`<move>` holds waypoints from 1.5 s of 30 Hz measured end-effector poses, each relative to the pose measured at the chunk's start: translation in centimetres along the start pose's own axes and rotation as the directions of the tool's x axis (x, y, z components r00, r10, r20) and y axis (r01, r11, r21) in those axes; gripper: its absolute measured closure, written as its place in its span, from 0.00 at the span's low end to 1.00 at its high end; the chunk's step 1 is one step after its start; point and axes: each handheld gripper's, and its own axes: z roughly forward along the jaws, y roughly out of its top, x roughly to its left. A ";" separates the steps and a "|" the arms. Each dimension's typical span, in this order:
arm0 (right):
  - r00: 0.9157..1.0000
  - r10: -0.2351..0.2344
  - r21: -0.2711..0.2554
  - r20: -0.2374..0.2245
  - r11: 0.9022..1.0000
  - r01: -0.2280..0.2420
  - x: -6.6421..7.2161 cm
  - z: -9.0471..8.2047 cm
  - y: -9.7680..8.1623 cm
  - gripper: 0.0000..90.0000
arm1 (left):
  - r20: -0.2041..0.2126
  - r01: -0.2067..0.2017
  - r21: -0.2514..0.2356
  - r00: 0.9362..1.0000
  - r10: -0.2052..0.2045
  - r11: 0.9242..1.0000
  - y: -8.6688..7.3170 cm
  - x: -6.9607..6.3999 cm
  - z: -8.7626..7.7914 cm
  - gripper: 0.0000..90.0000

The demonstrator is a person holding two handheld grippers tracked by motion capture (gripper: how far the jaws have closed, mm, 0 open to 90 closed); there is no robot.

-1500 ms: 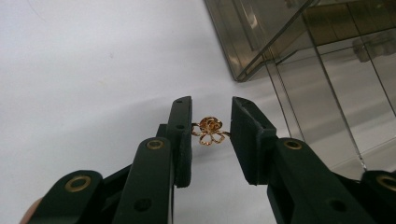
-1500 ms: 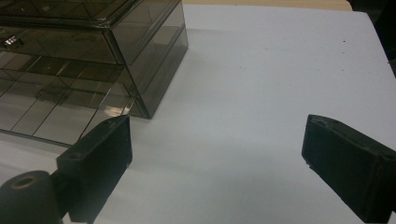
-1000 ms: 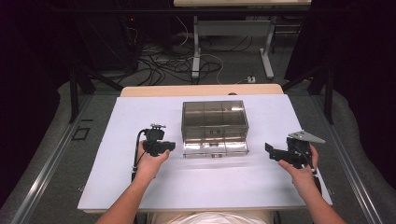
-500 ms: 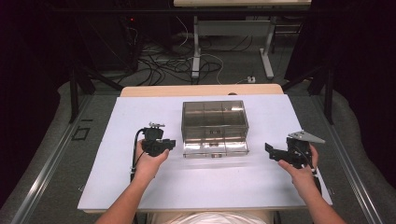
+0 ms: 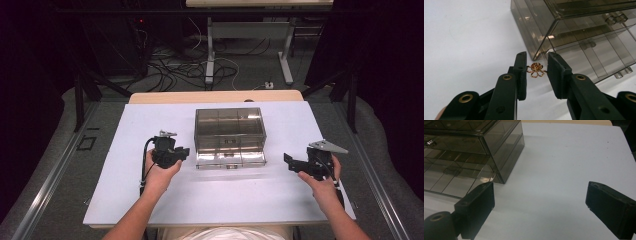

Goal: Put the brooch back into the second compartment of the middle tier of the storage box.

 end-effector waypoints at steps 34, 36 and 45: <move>1.000 0.010 0.000 0.005 1.000 -0.010 -0.1 -0.1 0.0 0.09 | 0.055 -0.079 -0.062 0.995 0.082 0.995 0.6 -2.8 -1.4 0.77; 1.000 0.009 -0.002 0.005 1.000 -0.009 -0.1 -0.1 0.0 0.09 | 0.058 -0.085 -0.065 0.994 0.089 0.994 0.6 -3.1 -1.4 0.77; 1.000 0.007 -0.004 0.003 1.000 -0.007 -0.1 0.0 0.0 0.09 | 0.077 -0.109 -0.065 0.990 0.114 0.992 0.9 -4.4 -1.3 0.77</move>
